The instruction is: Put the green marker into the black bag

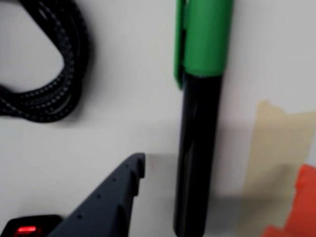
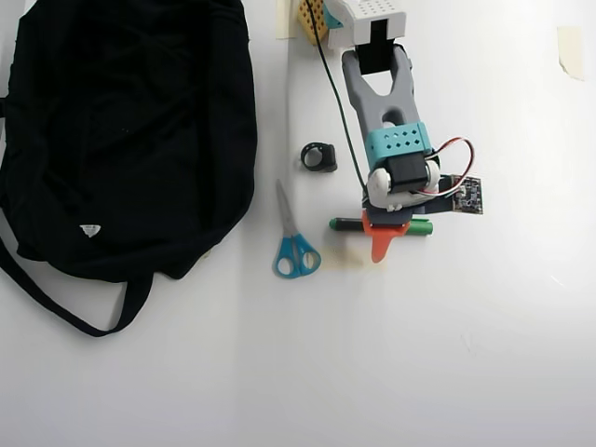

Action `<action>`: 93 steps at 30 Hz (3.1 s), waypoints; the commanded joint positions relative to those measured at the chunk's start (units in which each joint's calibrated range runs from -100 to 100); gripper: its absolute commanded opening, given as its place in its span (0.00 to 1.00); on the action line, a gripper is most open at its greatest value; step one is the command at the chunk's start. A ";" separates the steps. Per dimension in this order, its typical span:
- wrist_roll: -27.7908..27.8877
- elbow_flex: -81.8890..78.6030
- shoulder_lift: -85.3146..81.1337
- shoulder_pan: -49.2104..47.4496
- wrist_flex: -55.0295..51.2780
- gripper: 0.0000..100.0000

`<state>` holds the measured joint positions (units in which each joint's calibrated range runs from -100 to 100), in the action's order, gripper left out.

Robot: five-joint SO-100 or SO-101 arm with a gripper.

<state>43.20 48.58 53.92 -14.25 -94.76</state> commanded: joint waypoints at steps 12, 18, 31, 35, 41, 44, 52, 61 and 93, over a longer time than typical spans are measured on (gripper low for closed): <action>0.38 2.99 1.26 0.42 0.96 0.35; 0.38 2.99 1.51 1.39 1.05 0.35; 0.38 2.63 2.59 1.76 1.65 0.35; 0.38 2.54 2.67 1.84 1.65 0.35; 0.38 2.99 4.33 1.91 1.74 0.35; 0.38 2.99 4.33 1.91 1.82 0.34; 0.38 2.99 4.33 1.91 1.65 0.25; 0.32 2.99 4.33 1.91 1.65 0.25; 0.32 3.08 4.17 1.99 1.39 0.23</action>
<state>43.20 50.86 58.24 -12.64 -93.99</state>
